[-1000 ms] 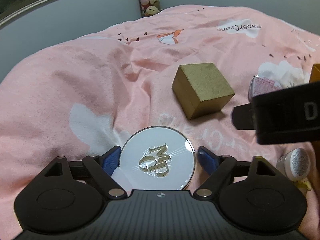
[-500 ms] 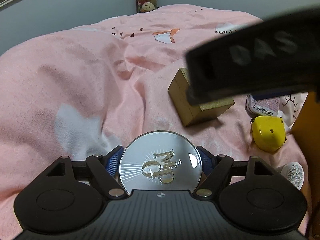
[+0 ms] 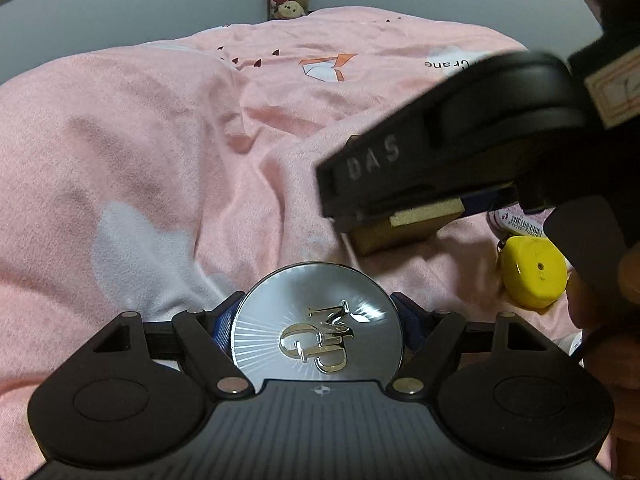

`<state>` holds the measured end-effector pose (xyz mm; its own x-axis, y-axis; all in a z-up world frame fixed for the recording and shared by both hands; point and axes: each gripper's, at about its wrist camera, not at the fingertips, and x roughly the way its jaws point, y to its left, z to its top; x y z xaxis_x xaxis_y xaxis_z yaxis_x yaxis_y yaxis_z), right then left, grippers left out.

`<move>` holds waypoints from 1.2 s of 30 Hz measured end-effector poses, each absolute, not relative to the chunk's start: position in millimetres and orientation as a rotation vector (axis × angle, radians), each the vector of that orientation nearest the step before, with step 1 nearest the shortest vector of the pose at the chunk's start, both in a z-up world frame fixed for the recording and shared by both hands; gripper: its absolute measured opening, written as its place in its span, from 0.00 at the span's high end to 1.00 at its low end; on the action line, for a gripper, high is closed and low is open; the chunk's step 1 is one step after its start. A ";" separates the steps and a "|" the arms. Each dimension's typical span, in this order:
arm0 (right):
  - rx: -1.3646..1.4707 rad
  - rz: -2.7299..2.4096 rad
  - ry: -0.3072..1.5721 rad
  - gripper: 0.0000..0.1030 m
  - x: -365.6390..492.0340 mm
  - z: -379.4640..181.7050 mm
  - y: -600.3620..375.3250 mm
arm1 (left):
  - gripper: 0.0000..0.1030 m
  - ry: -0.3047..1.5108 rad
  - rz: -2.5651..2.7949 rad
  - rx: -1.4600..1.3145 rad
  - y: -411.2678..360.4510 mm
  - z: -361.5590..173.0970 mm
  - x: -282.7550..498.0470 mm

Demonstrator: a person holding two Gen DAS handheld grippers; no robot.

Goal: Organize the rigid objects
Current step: 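Grasp the silver MP compact with the left gripper while the right gripper grasps the gold cube, then carry the silver compact and gold cube over the orange box with both grippers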

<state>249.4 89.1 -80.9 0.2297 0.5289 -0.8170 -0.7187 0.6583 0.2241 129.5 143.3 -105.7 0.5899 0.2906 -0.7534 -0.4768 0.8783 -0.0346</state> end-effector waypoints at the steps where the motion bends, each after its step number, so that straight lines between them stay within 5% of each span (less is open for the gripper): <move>1: -0.221 0.861 1.024 0.42 249.7 -81.6 88.7 | 0.15 0.824 0.451 -0.243 143.7 -105.4 129.1; 36: 0.015 0.731 0.776 0.43 174.6 36.9 -82.1 | 0.15 0.623 0.291 -0.276 89.8 -20.1 78.3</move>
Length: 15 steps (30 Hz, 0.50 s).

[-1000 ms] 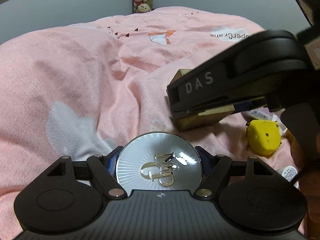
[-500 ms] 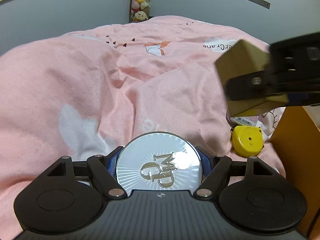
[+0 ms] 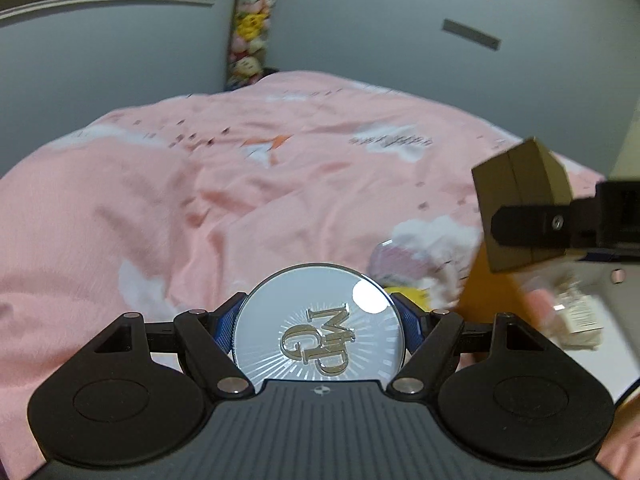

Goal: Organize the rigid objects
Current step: 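Carry the silver compact and gold cube over the orange box with both grippers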

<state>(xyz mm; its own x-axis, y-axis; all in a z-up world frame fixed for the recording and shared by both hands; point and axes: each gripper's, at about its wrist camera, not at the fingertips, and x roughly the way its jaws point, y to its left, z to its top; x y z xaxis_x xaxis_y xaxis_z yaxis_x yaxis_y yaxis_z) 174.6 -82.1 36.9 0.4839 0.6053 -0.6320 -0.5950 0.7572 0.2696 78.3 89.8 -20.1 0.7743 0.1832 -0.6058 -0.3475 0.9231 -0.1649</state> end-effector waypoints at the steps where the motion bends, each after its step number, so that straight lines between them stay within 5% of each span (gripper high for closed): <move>1: 0.029 0.725 0.773 0.43 173.3 40.8 -90.6 | 0.15 0.613 0.266 -0.268 84.3 -13.3 78.5; 15: -0.028 0.507 0.814 0.43 185.2 67.2 -214.5 | 0.15 0.651 -0.284 -0.083 -20.7 36.7 126.2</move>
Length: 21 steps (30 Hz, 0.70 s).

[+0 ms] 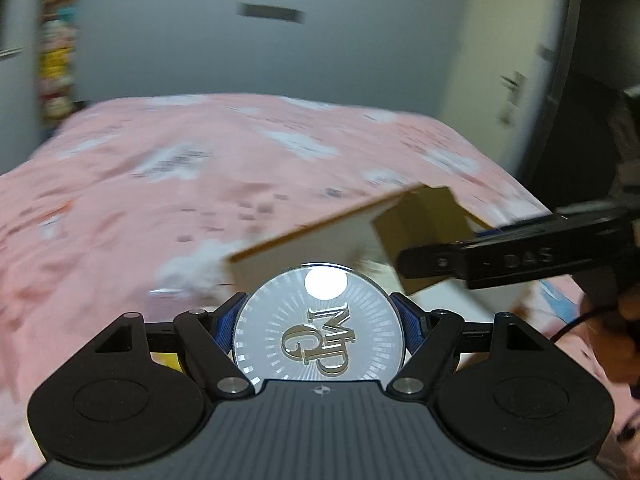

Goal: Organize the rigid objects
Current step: 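Carry the silver compact and gold cube over the orange box with both grippers, then lower the silver compact into the box and open the left gripper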

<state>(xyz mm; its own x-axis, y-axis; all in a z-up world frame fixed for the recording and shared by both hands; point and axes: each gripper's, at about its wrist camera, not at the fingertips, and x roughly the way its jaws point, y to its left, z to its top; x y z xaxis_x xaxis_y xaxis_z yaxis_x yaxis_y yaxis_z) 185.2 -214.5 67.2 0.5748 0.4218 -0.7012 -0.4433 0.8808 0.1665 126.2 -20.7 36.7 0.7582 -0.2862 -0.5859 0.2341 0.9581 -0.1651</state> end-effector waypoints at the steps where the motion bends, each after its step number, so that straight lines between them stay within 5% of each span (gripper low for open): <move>1: -0.037 0.494 0.828 0.43 187.9 66.7 -221.2 | 0.15 0.662 -0.310 -0.074 -26.9 36.1 130.9; 21: -0.278 0.402 1.066 0.43 223.3 13.1 -254.9 | 0.15 1.028 -0.462 0.098 -92.2 -20.7 192.9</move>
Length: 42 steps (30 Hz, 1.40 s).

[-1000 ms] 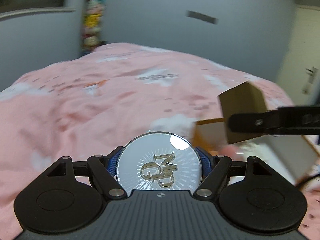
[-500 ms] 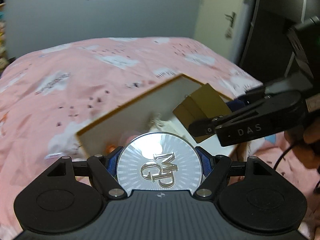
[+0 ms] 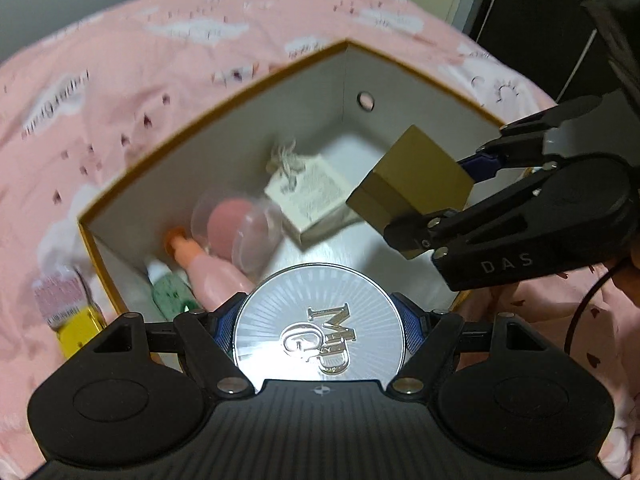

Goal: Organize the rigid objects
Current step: 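Lower the silver compact into the box and open the left gripper, then lower the gold cube into the box beside the compact and open the right gripper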

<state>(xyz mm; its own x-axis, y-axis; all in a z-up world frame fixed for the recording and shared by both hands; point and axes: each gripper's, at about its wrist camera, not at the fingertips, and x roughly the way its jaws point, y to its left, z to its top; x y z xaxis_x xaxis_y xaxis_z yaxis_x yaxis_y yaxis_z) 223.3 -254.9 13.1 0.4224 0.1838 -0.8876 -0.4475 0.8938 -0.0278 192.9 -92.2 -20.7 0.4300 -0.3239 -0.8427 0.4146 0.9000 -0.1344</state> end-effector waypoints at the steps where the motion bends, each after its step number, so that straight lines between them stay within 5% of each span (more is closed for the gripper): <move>1: -0.278 0.403 1.072 0.43 223.8 11.4 -255.0 | 0.15 1.041 -0.458 0.107 -92.9 -22.3 193.5; 24: -0.293 0.429 1.096 0.43 222.8 0.8 -244.7 | 0.10 1.140 -0.435 0.027 -79.8 -41.1 205.6; 42: -0.425 0.428 1.129 0.43 222.4 -15.3 -223.2 | 0.18 0.865 -0.208 -0.139 -14.2 11.7 180.5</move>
